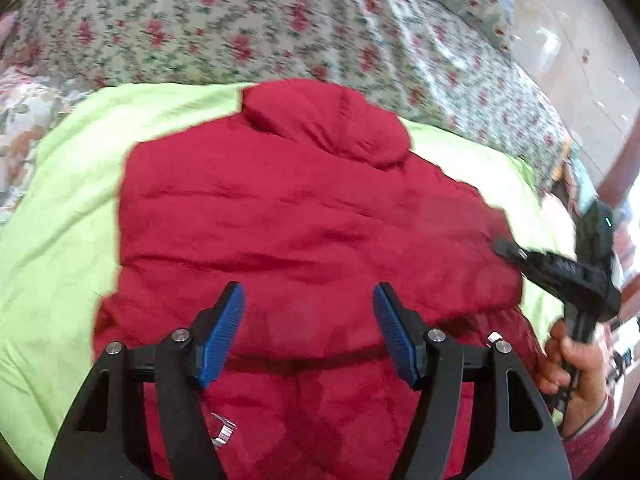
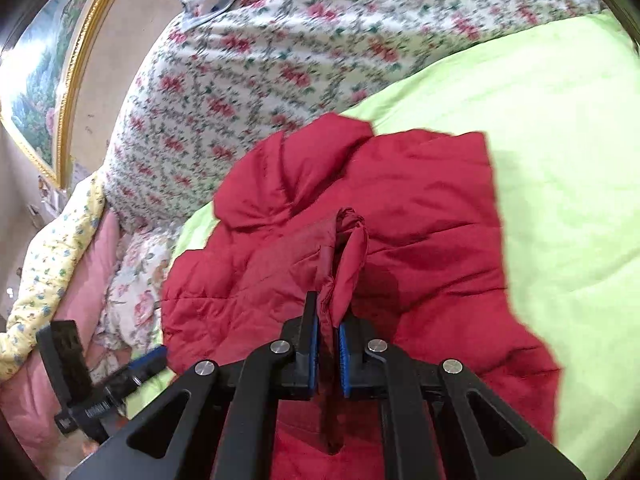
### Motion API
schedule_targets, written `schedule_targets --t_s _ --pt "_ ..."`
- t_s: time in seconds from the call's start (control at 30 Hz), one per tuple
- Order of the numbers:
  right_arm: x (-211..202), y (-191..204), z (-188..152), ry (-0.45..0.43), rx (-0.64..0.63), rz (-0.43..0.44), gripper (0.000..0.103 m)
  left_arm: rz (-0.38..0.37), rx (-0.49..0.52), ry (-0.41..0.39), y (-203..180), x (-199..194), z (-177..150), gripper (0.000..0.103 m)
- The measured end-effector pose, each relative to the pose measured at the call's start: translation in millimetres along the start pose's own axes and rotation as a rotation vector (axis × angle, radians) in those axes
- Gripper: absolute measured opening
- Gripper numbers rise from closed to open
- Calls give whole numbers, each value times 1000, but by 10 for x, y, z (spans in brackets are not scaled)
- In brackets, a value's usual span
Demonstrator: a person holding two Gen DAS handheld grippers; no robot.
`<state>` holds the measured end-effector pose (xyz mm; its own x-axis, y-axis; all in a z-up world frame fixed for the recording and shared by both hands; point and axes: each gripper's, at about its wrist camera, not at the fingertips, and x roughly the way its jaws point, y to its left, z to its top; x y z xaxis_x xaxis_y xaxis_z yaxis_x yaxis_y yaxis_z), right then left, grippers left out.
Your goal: Fold large clothes
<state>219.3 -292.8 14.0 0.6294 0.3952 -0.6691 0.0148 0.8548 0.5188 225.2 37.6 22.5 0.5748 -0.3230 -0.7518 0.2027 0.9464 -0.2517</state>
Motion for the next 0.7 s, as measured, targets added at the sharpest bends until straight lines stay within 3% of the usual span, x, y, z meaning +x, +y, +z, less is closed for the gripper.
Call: schedule_targets --t_s 0.17,0.33,0.43,0.57,0.63,0.7 --pt "81 -46 -41 8 -26 -51 7 71 -56 -3 268 208 144 66" --pt "144 -4 -63 10 -63 -86 8 116 -60 62 415 559 77 66" --pt "69 84 -55 -9 -109 -128 19 151 -45 61 396 629 27 66" --pt "-195 415 -81 -149 -246 -235 35 178 -39 37 364 649 -14 66" --pt "-277 596 -115 -192 -311 -208 42 189 -39 22 352 652 -36 66" --pt "-207 716 -146 -160 -363 -164 46 200 -39 6 339 654 -54 66"
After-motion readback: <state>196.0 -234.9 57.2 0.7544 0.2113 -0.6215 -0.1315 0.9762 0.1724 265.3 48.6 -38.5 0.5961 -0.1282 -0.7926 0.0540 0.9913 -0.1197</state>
